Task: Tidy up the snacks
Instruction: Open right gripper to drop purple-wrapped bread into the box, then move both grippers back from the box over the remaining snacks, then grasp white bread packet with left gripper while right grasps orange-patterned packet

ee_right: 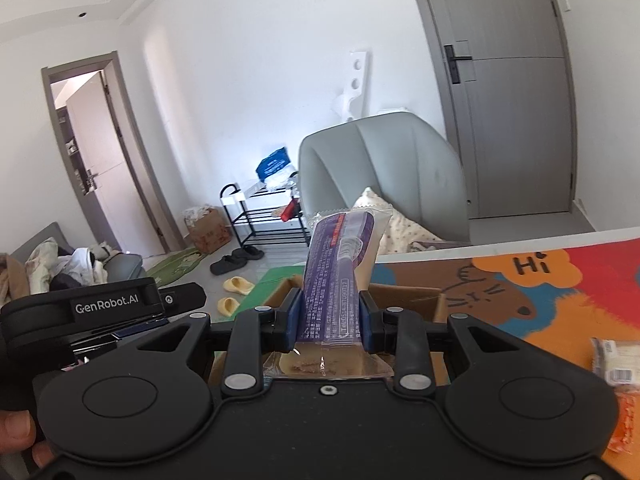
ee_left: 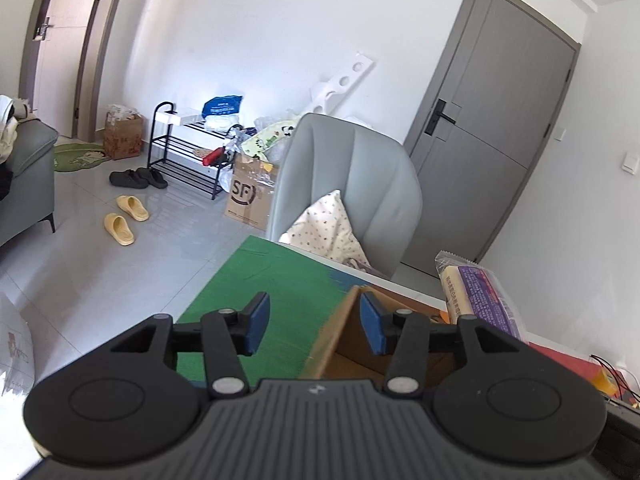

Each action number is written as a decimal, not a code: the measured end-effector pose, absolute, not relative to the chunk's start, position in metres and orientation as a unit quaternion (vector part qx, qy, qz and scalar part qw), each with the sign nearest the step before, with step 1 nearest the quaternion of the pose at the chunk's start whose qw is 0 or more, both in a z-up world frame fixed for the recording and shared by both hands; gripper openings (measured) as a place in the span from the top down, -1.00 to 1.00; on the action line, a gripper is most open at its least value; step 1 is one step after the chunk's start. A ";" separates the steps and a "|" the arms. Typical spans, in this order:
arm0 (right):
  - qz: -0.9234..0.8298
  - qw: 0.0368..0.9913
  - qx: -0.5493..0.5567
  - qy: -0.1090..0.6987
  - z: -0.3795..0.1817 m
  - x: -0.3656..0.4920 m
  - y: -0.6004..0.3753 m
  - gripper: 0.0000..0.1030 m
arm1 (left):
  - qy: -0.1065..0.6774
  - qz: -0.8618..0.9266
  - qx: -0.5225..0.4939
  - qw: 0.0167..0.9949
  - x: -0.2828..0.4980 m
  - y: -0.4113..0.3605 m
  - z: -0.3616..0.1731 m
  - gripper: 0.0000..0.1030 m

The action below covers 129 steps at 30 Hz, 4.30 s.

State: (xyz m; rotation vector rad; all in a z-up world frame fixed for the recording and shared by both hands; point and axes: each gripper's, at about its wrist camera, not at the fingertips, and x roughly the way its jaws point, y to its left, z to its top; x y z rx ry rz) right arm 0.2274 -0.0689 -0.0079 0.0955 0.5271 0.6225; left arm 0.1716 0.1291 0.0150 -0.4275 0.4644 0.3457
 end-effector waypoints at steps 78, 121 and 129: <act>0.099 0.928 0.085 0.349 -0.086 0.240 -0.267 -0.25 | 0.308 0.007 -0.085 0.948 0.230 -0.085 -0.036 -0.52; 0.029 0.931 0.111 0.347 -0.109 0.281 -0.375 0.64 | 0.375 -0.020 -0.022 0.927 0.329 -0.206 -0.098 -0.52; 0.039 0.927 0.122 0.353 -0.114 0.287 -0.379 0.42 | 0.386 -0.009 -0.017 0.922 0.342 -0.219 -0.115 -0.52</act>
